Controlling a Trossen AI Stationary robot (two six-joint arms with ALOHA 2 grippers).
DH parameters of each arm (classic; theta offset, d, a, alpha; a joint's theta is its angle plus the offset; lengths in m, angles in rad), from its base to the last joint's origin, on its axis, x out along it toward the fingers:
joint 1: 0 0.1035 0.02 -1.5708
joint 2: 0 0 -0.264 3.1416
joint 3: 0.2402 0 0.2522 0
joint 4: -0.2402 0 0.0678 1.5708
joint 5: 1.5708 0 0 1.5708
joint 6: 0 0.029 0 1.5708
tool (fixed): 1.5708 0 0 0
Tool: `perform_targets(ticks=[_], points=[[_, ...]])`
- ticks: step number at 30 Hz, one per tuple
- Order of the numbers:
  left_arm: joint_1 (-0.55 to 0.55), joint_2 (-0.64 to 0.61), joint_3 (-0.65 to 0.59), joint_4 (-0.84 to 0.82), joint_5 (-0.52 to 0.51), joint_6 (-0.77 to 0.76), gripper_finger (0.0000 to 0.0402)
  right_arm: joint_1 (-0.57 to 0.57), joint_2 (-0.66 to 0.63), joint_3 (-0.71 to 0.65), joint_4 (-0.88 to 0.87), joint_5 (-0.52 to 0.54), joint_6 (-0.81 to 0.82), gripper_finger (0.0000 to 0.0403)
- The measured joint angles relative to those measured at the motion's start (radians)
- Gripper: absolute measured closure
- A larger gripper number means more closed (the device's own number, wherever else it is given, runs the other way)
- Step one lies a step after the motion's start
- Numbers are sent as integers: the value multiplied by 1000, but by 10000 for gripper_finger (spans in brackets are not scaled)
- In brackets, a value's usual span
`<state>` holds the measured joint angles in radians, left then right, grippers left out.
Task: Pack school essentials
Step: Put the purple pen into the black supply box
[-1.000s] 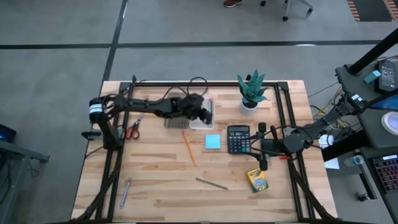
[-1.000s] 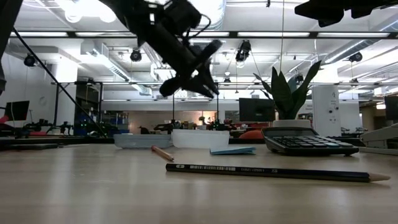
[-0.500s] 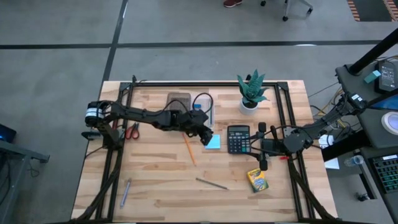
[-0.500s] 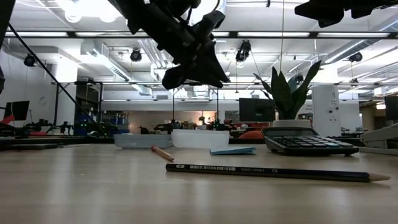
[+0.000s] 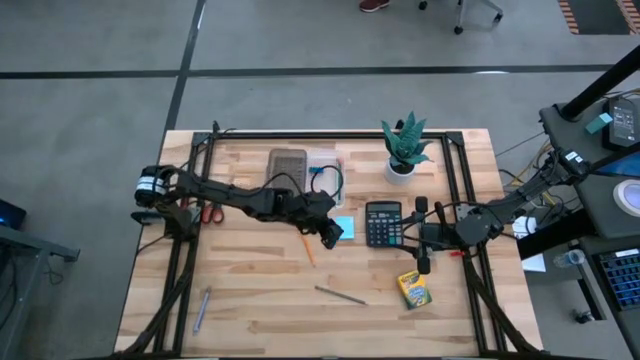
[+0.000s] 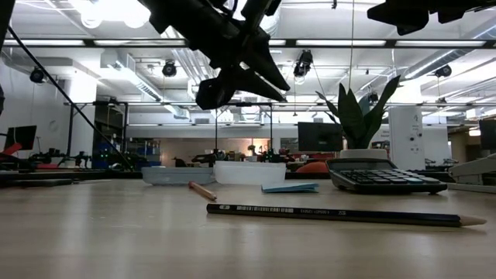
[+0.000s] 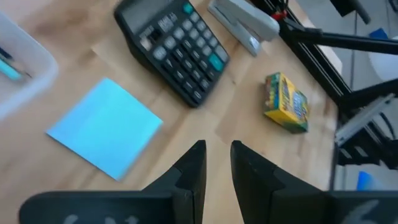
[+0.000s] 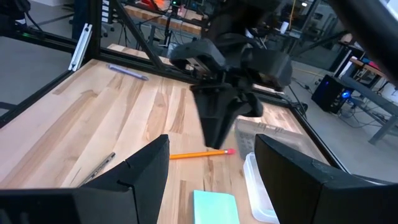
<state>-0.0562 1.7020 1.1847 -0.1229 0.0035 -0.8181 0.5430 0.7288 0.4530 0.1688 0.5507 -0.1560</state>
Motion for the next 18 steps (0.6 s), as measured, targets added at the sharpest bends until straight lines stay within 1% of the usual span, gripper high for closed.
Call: perform_targets(ticks=[3,7,11,15,18], points=[[-19,0,0,1,47,-53,346,0,0,0,0,0,0,177],[-51,0,0,1,180,-131,346,0,0,0,0,0,0,177],[-110,0,0,-24,309,-235,347,0,0,0,0,0,0,177],[-211,0,10,-198,400,-398,347,0,0,0,0,0,0,177],[-310,0,12,-352,439,-549,347,0,1,0,0,0,0,177]])
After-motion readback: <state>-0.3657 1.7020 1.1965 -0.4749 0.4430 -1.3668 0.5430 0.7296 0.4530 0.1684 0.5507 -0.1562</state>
